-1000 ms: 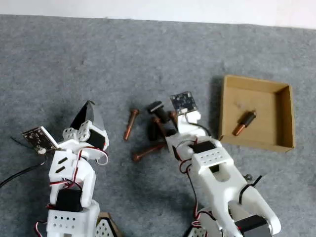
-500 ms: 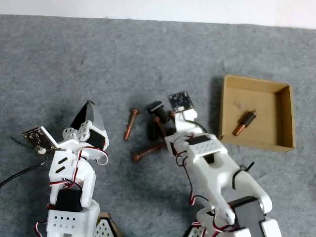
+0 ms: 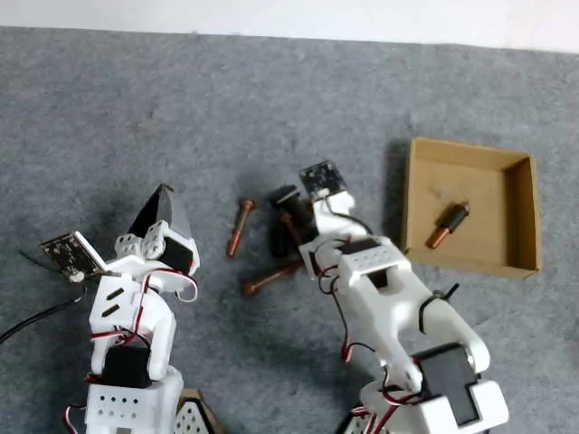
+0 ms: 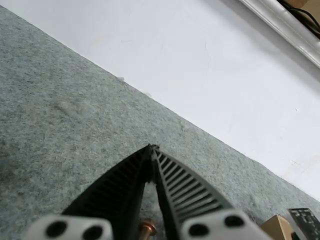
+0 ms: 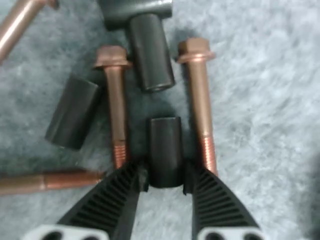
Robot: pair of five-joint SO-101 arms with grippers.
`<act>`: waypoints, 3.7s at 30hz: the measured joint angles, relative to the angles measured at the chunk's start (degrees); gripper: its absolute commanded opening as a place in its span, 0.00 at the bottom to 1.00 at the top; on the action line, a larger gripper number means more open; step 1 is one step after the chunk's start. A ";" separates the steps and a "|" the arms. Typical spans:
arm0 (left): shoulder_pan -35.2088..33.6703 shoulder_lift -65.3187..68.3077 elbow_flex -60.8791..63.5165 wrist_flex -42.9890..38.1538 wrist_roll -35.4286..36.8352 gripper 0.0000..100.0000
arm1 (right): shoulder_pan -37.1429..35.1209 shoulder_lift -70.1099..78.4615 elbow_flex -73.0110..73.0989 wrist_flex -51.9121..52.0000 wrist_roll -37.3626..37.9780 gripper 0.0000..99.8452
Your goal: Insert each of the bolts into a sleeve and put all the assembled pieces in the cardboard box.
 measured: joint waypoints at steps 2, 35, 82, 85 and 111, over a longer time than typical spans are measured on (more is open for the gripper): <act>0.00 0.00 0.00 0.00 0.00 0.01 | 0.00 0.79 -0.70 0.00 0.35 0.11; 1.05 0.00 0.00 0.00 -2.29 0.01 | -0.09 3.52 -5.45 -4.92 0.53 0.11; 1.05 0.00 0.00 0.00 -2.29 0.01 | 1.05 15.91 -23.30 15.38 -4.75 0.11; 1.05 0.00 0.00 0.00 -2.29 0.01 | 1.05 15.91 -23.30 15.56 -4.75 0.11; 1.05 0.00 0.00 0.00 -2.29 0.01 | 1.14 15.65 -23.38 19.08 -5.54 0.11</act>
